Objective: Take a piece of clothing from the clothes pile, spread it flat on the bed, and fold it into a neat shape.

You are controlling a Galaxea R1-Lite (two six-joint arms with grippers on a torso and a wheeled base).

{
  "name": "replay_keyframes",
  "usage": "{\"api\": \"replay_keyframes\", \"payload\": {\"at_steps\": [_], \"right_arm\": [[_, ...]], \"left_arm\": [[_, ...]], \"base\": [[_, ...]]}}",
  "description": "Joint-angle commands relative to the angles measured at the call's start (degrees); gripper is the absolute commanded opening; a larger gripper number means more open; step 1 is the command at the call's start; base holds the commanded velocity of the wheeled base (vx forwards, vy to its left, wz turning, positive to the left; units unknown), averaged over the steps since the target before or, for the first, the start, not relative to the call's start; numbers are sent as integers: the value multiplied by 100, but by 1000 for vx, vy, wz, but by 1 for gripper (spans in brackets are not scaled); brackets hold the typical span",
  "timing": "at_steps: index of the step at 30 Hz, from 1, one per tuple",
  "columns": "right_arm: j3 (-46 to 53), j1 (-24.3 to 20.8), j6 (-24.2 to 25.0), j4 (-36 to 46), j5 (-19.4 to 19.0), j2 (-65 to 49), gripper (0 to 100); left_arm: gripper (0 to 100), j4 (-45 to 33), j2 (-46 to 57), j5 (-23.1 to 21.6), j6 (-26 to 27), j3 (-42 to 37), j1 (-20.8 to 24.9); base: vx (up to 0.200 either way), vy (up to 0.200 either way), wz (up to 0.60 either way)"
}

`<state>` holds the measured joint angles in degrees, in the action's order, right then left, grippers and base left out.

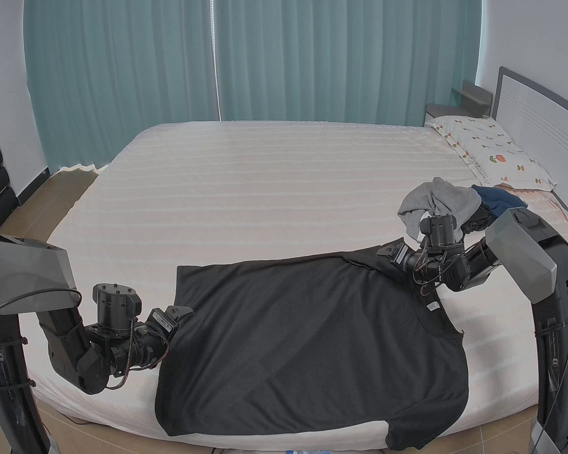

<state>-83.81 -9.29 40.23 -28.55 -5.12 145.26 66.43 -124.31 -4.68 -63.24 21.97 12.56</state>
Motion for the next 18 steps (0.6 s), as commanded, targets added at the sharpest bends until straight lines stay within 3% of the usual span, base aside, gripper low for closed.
{"api": "replay_keyframes", "payload": {"at_steps": [1, 5, 18], "right_arm": [[-109, -82, -6, 25, 116, 134, 100], [-188, -99, -33, 245, 327, 169, 100], [-74, -64, -6, 983, 327, -411, 100]], "left_arm": [[100, 2, -15, 2, 5, 1, 1], [100, 2, -23, 2, 5, 1, 1], [100, 2, -23, 2, 5, 1, 1]], "base": [[0, 0, 0], [0, 0, 0], [0, 0, 0]]}}
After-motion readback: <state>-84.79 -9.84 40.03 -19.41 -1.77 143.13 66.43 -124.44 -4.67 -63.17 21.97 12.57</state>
